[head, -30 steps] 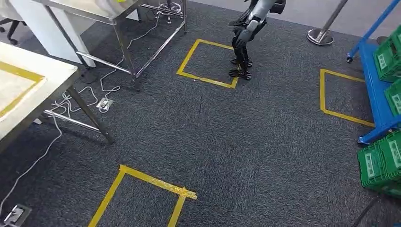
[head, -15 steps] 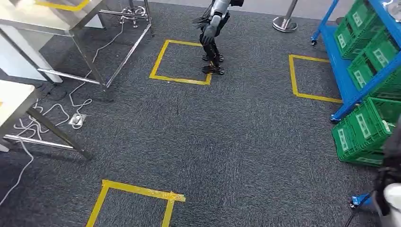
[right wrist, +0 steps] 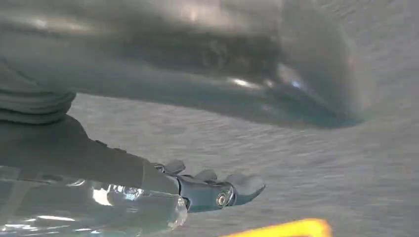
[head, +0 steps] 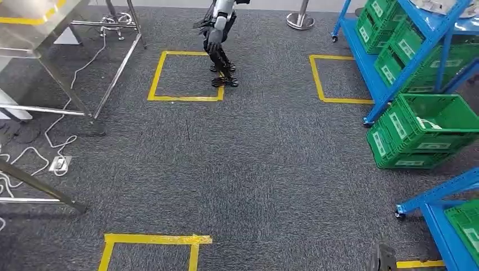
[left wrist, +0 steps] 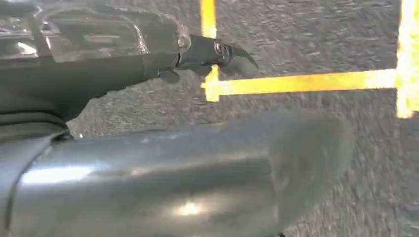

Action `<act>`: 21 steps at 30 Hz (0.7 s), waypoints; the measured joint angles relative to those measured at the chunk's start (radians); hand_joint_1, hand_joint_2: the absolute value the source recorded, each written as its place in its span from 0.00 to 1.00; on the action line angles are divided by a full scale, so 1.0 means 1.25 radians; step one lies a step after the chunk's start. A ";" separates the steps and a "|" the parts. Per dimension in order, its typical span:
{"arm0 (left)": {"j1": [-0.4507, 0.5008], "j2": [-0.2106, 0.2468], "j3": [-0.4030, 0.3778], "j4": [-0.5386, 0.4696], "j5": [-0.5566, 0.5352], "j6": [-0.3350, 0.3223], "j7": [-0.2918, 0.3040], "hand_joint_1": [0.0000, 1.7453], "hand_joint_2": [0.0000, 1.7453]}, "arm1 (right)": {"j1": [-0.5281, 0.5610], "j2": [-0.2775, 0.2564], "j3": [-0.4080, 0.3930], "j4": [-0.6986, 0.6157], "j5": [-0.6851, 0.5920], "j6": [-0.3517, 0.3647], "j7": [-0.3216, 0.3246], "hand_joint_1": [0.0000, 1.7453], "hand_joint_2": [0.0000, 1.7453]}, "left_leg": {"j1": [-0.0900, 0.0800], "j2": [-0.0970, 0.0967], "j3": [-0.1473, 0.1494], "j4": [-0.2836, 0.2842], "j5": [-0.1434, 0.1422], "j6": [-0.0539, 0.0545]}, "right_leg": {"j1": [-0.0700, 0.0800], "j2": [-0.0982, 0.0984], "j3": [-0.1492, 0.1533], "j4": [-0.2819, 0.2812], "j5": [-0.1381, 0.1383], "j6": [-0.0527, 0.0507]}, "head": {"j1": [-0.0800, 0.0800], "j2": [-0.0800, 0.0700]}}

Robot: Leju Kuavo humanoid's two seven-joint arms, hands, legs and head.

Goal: Take the parts from the cabinet and place them on the table.

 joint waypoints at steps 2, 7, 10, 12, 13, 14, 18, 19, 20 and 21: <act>-0.003 0.002 0.000 0.000 0.000 0.000 0.000 0.00 0.00 | -0.007 0.001 0.002 0.029 0.000 0.003 0.004 0.00 0.00 | -0.008 0.010 0.002 0.003 -0.010 -0.012 | 0.011 -0.031 0.035 -0.066 -0.002 -0.006 | 0.007 0.000; -0.009 0.003 0.000 0.000 -0.001 0.000 0.002 0.00 0.00 | -0.016 0.002 0.005 0.093 0.003 -0.001 0.033 0.00 0.00 | 0.002 -0.028 0.009 0.012 -0.034 -0.034 | 0.012 -0.009 0.040 -0.074 -0.004 -0.036 | -0.009 0.000; -0.007 0.003 -0.001 0.000 -0.005 -0.002 0.007 0.00 0.00 | -0.030 0.009 0.012 0.117 0.025 -0.013 0.138 0.00 0.00 | 0.002 -0.057 -0.084 0.187 -0.117 -0.036 | 0.015 0.010 0.041 -0.076 -0.004 -0.051 | -0.024 0.000; -0.008 0.004 -0.001 0.000 -0.006 -0.003 0.011 0.00 0.00 | -0.030 0.023 0.025 0.129 0.038 -0.009 0.224 0.00 0.00 | 0.003 -0.054 -0.132 0.254 -0.121 -0.035 | 0.019 0.026 0.042 -0.075 -0.005 -0.053 | -0.030 0.000; -0.008 0.004 -0.001 0.000 -0.006 -0.004 0.013 0.00 0.00 | -0.031 0.032 0.031 0.135 0.041 -0.004 0.254 0.00 0.00 | 0.003 -0.053 -0.131 0.237 -0.094 -0.034 | 0.020 0.035 0.044 -0.075 -0.006 -0.053 | -0.032 0.000; -0.008 0.004 -0.001 0.000 -0.006 -0.004 0.015 0.00 0.00 | -0.029 0.043 0.036 0.142 0.042 0.003 0.279 0.00 0.00 | 0.002 -0.056 -0.113 0.187 -0.051 -0.031 | 0.021 0.045 0.046 -0.074 -0.006 -0.054 | -0.032 0.000; -0.012 0.008 -0.001 0.000 -0.007 -0.007 0.020 0.00 0.00 | -0.030 0.092 0.054 0.153 0.037 0.044 0.309 0.00 0.00 | 0.008 -0.114 -0.041 0.022 0.015 -0.019 | 0.023 0.082 0.044 -0.068 -0.008 -0.046 | -0.035 0.000; -0.012 0.009 -0.001 0.000 -0.008 -0.008 0.023 0.00 0.00 | -0.029 0.102 0.059 0.156 0.032 0.056 0.316 0.00 0.00 | 0.006 -0.110 -0.038 0.022 0.015 -0.017 | 0.021 0.089 0.043 -0.071 -0.005 -0.041 | -0.032 0.000; -0.013 0.009 -0.001 0.000 -0.009 -0.009 0.028 0.00 0.00 | -0.029 0.113 0.062 0.158 0.026 0.063 0.322 0.00 0.00 | 0.004 -0.102 -0.037 0.022 0.015 -0.013 | 0.019 0.097 0.044 -0.075 -0.003 -0.035 | -0.033 0.000; -0.014 0.011 -0.001 0.000 -0.011 -0.010 0.030 0.00 1.00 | -0.028 0.123 0.065 0.162 0.024 0.070 0.331 0.00 0.00 | 0.007 -0.092 -0.034 0.015 0.019 -0.006 | 0.021 0.108 0.043 -0.075 -0.001 -0.031 | -0.035 0.000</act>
